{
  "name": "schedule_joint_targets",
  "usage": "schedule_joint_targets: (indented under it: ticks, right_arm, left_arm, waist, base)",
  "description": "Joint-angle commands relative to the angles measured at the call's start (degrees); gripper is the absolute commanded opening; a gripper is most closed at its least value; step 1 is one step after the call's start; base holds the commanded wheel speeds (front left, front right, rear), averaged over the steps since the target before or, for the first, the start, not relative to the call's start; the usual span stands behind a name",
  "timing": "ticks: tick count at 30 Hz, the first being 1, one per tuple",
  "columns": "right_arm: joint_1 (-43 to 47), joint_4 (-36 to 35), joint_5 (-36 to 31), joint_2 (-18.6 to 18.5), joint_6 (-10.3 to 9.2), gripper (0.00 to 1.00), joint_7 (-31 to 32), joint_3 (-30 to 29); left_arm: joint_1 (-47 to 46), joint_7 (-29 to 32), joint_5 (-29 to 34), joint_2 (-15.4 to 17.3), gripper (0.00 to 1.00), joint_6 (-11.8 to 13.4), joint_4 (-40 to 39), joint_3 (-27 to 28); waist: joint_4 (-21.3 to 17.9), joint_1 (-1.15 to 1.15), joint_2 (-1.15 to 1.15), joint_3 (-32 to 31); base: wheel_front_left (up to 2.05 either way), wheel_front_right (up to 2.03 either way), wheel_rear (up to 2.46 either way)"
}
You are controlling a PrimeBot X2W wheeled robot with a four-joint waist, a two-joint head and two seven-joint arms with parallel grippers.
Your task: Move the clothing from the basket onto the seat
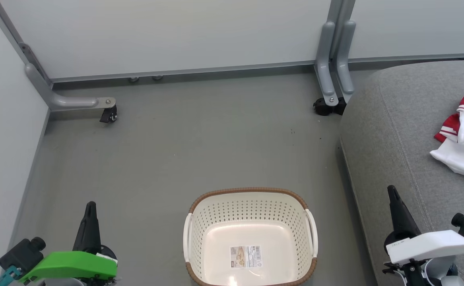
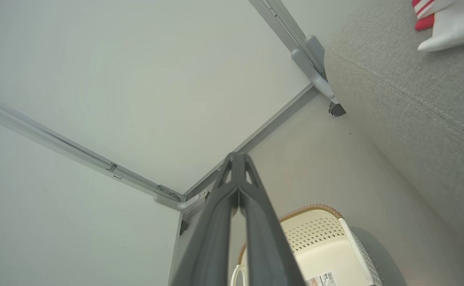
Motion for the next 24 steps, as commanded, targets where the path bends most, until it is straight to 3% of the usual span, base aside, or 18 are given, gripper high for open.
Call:
schedule_joint_targets:
  ticks: [1, 24]
  right_arm:
    - [-1.4, -0.2, 1.9, -0.4, 0.01, 0.0, 0.3, -0.2]
    - [-4.2, 3.0, 17.4, -0.6, 0.01, 0.0, 2.9, -0.9]
  left_arm:
    - [-1.6, 0.5, -1.9, 0.0, 0.0, -0.3, -0.6, 0.4]
    - [-3.4, 4.4, -17.4, -0.2, 0.0, -0.4, 0.1, 2.0]
  waist:
    - [0.0, 0.0, 0.0, 0.0]
    - [-0.8, 0.0, 0.0, -0.3]
  base:
    - [0.0, 0.0, 0.0]
    - [0.0, 0.0, 0.0]
